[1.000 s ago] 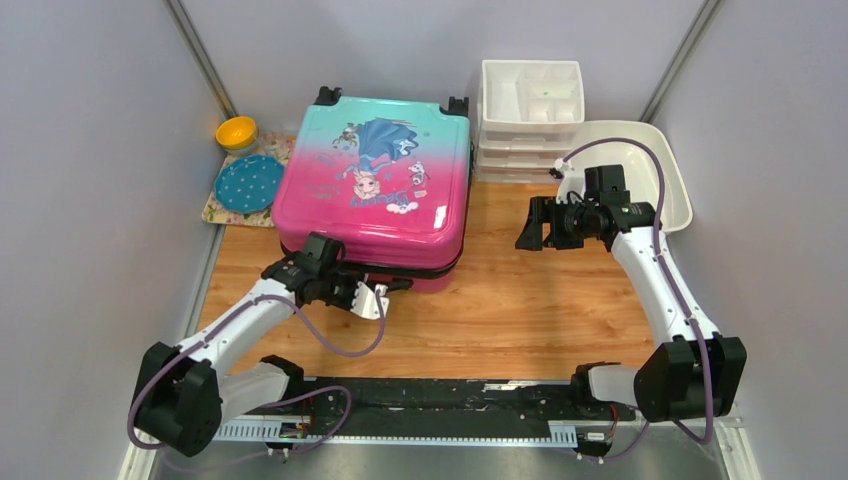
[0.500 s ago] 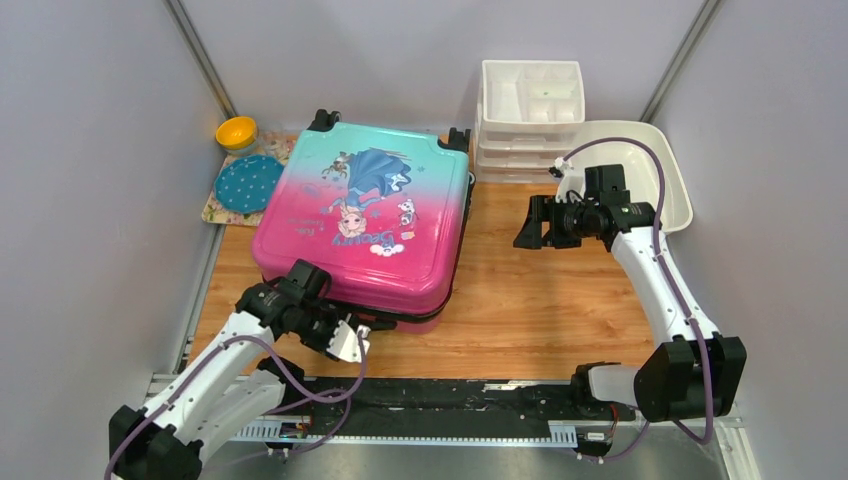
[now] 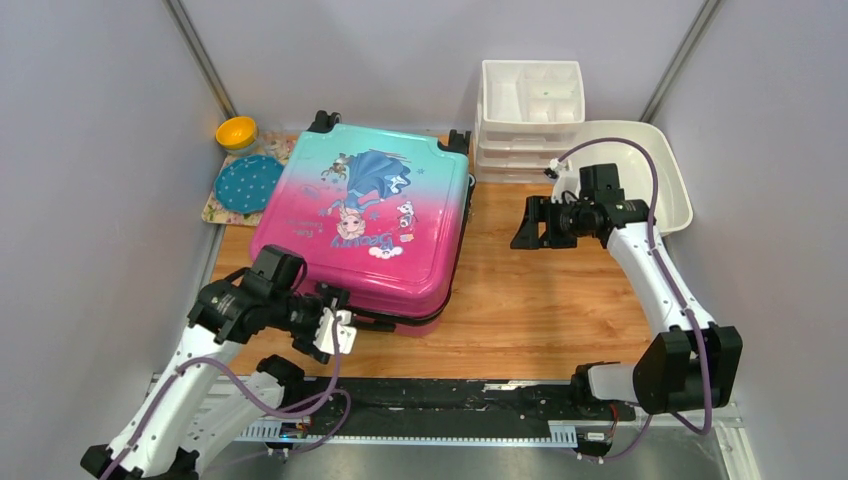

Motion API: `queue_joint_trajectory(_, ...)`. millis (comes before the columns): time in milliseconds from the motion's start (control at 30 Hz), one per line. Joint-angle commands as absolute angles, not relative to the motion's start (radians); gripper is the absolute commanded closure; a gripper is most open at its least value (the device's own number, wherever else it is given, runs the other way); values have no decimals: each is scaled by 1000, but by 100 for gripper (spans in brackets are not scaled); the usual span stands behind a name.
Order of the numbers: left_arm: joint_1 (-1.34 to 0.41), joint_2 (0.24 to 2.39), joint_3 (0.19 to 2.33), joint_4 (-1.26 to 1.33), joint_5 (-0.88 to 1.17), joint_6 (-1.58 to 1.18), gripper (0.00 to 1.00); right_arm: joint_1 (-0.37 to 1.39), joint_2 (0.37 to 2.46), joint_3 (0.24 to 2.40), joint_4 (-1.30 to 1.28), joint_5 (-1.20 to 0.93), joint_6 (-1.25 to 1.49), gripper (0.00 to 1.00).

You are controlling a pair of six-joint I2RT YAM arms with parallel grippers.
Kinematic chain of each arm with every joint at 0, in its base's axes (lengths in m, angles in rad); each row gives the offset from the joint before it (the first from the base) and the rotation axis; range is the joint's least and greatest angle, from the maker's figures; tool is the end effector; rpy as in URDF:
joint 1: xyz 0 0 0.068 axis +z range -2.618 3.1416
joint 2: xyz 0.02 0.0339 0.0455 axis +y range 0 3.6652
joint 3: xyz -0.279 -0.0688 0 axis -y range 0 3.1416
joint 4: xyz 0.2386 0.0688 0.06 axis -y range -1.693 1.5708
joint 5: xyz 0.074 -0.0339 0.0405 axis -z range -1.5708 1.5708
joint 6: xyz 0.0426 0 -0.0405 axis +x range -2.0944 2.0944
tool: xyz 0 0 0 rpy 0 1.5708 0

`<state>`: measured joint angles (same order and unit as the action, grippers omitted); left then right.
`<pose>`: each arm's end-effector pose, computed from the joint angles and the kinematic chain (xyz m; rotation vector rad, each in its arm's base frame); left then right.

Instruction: Open, take out, and arrange the luggage

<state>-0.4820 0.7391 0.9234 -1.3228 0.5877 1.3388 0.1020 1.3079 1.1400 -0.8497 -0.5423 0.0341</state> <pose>0.0628 -0.0595 0.3048 2.0566 1.3891 -0.4558 0.2473 0.0474 0.3082 -0.2854 2.5218 0.7506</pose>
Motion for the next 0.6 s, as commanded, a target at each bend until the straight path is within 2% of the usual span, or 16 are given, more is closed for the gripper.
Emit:
queue_joint_trajectory(0,-485,697,1046,-1401,696,1232,20,112,1304,1187,-830,-554,44,24)
queue_joint_trajectory(67,-485,701,1116,-1298,675,1026,27,117,1302,1190,-827,-545,43,24)
queue_joint_trajectory(100,-485,716,1141,-1150,654,923,29,118,1302,1192,-824,-542,43,25)
queue_joint_trajectory(133,-486,732,1166,-1072,626,705,32,118,1308,1196,-818,-538,41,25)
queue_joint_trajectory(200,-485,811,1256,-891,496,516,37,123,1312,1198,-804,-529,44,27)
queue_joint_trajectory(233,-485,845,1288,-847,430,367,42,126,1315,1200,-783,-526,46,27)
queue_joint_trajectory(300,-480,953,1400,-771,209,273,46,133,1319,1212,-762,-514,43,30)
queue_joint_trajectory(367,-441,1014,1480,-723,53,180,61,152,1321,1218,-729,-500,32,32)
queue_joint_trajectory(433,-271,1107,1529,-670,69,73,64,172,1327,1221,-700,-494,6,35)
queue_joint_trajectory(500,-69,1228,1618,-661,201,6,67,193,1344,1247,-712,-477,-55,38)
queue_joint_trajectory(567,29,1316,1702,-643,257,-93,68,232,1371,1265,-724,-462,-95,40)
